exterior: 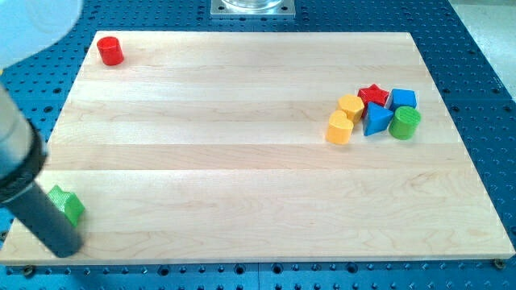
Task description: Place the green star diagonally to the red circle
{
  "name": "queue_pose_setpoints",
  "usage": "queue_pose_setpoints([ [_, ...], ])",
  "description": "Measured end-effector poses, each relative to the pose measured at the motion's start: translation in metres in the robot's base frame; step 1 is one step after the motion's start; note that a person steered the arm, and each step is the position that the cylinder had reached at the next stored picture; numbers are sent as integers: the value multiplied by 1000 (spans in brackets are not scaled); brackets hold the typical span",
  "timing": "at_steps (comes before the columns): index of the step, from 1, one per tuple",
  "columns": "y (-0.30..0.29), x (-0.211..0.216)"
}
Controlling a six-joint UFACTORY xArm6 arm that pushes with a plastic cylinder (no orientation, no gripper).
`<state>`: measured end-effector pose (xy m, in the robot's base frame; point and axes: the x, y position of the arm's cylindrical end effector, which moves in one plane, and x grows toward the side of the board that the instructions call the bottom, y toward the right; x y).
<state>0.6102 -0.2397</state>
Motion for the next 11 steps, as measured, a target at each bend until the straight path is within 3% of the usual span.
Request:
queue_pose_setpoints([
  [1, -40, -1],
  [3, 41, -54],
  [6, 51, -143],
  [7, 51, -141],
  [9, 44, -86],
  [11, 121, -117],
])
